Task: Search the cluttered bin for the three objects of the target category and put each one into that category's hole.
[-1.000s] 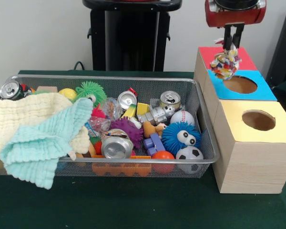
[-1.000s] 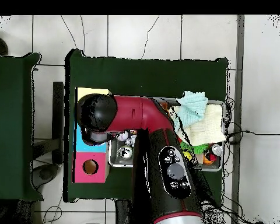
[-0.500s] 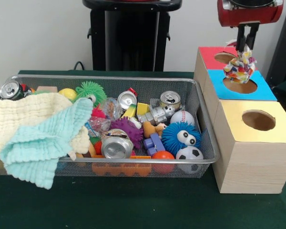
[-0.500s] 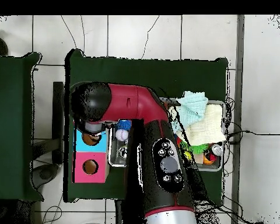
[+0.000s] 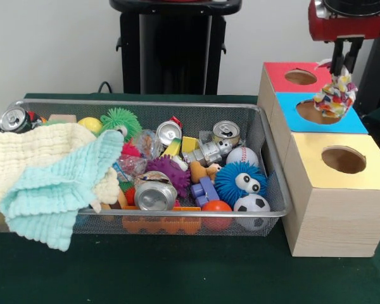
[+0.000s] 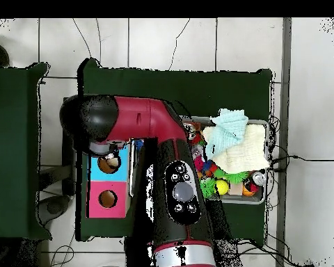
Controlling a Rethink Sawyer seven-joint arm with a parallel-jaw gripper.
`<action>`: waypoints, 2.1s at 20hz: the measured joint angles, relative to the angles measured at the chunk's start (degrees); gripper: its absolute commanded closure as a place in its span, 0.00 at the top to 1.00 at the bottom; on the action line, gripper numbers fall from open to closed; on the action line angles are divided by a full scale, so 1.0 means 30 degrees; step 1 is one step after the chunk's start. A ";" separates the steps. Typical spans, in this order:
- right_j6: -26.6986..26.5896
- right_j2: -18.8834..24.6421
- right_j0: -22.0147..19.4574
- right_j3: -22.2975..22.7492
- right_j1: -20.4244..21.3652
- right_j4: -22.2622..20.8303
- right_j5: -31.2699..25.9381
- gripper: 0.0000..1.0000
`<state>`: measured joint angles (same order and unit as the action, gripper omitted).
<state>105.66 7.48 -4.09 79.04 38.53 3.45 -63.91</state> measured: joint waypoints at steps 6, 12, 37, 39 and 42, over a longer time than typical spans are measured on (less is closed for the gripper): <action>0.0787 -0.0424 0.0558 -0.1192 -0.0817 0.0090 0.0000 0.00; 0.0976 -0.0816 0.0960 -0.1701 -0.1395 0.0129 0.0000 0.00; 0.1579 -0.2657 0.2129 -0.5046 -0.3809 0.0373 0.1490 0.00; 0.1579 -0.2770 0.2184 -0.5877 -0.4377 0.0412 0.1478 0.00; 0.1579 -0.2817 0.2187 -0.6350 -0.4715 0.0451 0.1478 0.00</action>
<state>110.40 -0.97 2.47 59.99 24.39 4.81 -59.48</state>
